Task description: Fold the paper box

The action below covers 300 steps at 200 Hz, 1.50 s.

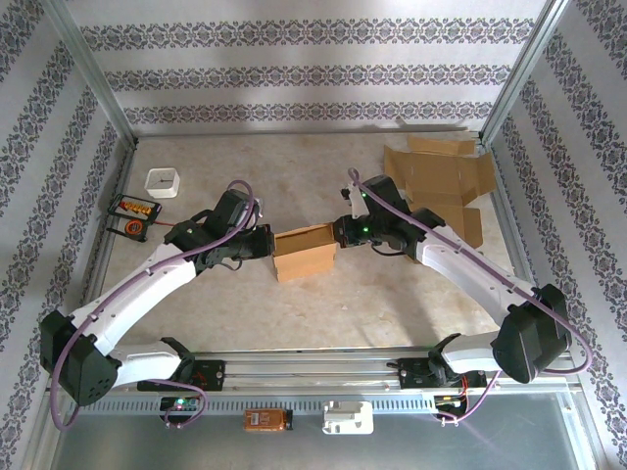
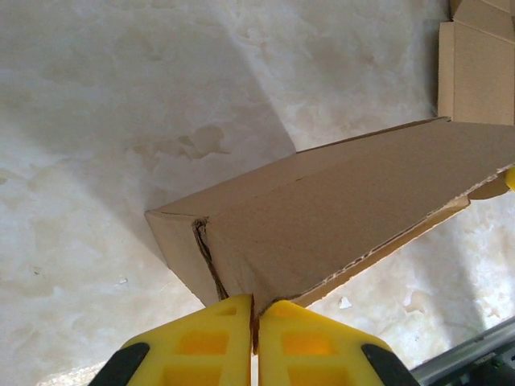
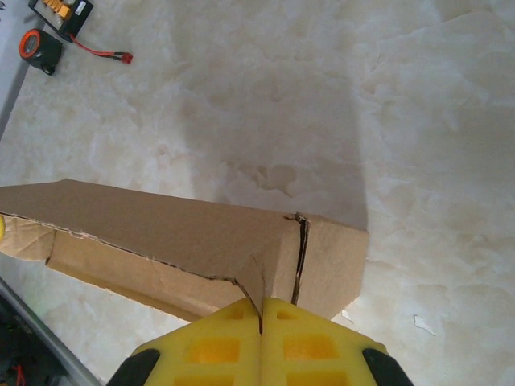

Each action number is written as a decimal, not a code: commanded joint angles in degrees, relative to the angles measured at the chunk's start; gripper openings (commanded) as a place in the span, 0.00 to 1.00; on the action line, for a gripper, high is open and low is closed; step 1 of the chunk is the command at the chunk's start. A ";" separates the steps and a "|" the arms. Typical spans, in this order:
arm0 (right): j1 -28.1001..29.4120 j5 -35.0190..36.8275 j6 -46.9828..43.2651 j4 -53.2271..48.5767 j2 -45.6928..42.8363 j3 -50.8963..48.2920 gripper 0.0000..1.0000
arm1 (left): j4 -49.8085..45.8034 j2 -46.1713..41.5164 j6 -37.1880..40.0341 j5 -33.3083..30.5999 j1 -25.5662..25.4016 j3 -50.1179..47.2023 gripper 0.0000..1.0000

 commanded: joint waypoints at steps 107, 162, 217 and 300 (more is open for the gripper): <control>1.64 -0.94 0.79 -2.96 -0.72 -1.99 0.28 | -0.82 -1.56 1.18 -2.76 -0.50 -4.71 0.33; -0.15 -0.50 2.83 -2.44 -6.20 0.96 0.38 | 5.93 -9.24 0.03 -2.82 -0.50 -5.69 0.46; -1.26 2.25 4.68 0.79 -3.96 2.22 0.35 | 13.80 -8.61 -9.37 -2.58 1.23 -7.34 0.49; -0.23 -0.37 5.89 3.22 0.58 -1.12 0.17 | 16.90 -3.79 -12.39 2.93 2.84 -11.95 0.24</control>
